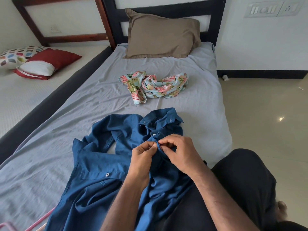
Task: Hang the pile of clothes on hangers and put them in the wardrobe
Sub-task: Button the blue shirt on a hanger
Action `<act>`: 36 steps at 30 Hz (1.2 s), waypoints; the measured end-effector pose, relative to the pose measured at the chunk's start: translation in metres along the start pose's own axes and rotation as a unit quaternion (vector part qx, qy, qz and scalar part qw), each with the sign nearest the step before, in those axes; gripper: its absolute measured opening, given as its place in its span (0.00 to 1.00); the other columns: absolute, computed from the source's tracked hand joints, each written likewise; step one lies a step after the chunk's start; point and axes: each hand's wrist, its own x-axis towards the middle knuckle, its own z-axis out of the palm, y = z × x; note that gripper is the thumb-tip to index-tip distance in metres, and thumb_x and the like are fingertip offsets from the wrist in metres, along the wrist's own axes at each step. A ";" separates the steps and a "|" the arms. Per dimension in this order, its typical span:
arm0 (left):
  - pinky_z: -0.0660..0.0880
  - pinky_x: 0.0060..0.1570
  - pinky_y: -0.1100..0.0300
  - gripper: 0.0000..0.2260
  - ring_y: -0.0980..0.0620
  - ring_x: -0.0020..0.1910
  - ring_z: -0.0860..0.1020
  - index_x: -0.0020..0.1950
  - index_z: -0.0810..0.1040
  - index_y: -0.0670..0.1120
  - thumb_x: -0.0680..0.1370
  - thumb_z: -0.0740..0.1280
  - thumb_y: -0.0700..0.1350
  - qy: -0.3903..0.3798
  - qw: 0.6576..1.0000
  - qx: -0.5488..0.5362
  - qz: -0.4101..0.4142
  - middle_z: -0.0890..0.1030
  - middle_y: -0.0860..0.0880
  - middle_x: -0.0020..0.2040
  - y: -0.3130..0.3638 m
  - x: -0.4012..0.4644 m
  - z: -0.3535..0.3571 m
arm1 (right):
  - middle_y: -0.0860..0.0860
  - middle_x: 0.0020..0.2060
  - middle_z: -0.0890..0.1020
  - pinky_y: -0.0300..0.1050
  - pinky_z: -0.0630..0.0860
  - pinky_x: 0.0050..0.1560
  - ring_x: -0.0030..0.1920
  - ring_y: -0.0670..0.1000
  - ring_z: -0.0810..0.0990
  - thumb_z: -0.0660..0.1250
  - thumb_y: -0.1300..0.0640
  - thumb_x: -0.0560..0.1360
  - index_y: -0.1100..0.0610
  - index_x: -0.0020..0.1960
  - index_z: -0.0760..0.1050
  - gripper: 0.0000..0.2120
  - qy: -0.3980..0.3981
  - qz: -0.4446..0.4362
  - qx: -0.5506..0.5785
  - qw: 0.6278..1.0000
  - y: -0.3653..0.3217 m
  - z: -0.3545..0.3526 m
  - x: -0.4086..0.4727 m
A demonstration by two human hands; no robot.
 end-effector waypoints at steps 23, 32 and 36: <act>0.76 0.60 0.44 0.09 0.40 0.49 0.80 0.47 0.80 0.36 0.82 0.64 0.39 -0.026 0.997 -0.069 -0.002 0.83 0.35 0.47 -0.005 0.002 0.006 | 0.47 0.36 0.83 0.39 0.76 0.38 0.35 0.45 0.79 0.75 0.67 0.72 0.55 0.42 0.83 0.07 -0.008 0.097 0.152 0.984 -0.006 -0.005 0.003; 0.75 0.37 0.56 0.10 0.43 0.36 0.76 0.44 0.82 0.37 0.82 0.66 0.41 0.054 0.996 0.019 0.066 0.80 0.39 0.37 0.011 0.051 0.009 | 0.43 0.33 0.81 0.39 0.77 0.37 0.36 0.45 0.80 0.78 0.47 0.71 0.50 0.40 0.78 0.10 0.007 0.097 -0.028 0.995 0.000 0.001 -0.002; 0.75 0.38 0.59 0.10 0.53 0.37 0.79 0.50 0.85 0.42 0.82 0.64 0.37 0.020 0.985 0.120 0.123 0.85 0.45 0.40 0.033 0.076 0.013 | 0.43 0.45 0.79 0.42 0.78 0.51 0.47 0.46 0.79 0.74 0.56 0.75 0.52 0.51 0.85 0.05 0.074 0.072 -0.108 0.989 0.013 0.000 0.001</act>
